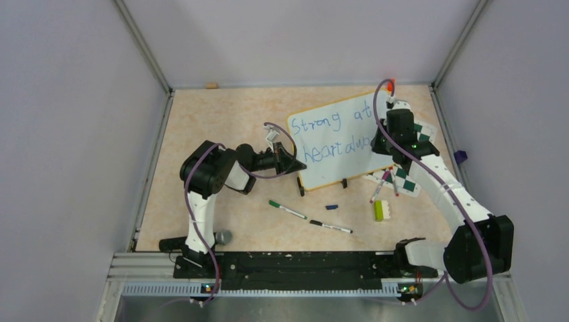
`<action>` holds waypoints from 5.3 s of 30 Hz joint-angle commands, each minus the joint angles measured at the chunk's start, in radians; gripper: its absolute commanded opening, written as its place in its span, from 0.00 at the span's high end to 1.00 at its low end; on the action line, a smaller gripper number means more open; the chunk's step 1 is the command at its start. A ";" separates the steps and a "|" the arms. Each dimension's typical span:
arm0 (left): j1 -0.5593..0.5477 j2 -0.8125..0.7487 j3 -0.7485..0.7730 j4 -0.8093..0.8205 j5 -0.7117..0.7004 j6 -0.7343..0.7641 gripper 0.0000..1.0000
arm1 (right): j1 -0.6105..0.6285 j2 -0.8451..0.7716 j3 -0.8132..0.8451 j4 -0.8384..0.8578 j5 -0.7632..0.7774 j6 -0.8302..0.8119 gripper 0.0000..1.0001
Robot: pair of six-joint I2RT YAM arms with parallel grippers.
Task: Write a sentence on the whiteboard
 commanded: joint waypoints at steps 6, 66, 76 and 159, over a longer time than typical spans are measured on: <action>-0.021 0.010 0.003 0.087 0.128 0.048 1.00 | -0.011 0.004 0.050 0.033 0.000 0.001 1.00; -0.022 0.009 0.003 0.087 0.130 0.049 1.00 | -0.099 0.003 0.034 0.046 -0.049 0.032 1.00; -0.023 0.011 0.006 0.087 0.130 0.047 1.00 | -0.105 -0.035 -0.027 0.028 -0.057 0.032 1.00; -0.022 0.014 0.011 0.087 0.135 0.044 1.00 | -0.219 -0.076 0.015 0.057 -0.140 0.042 1.00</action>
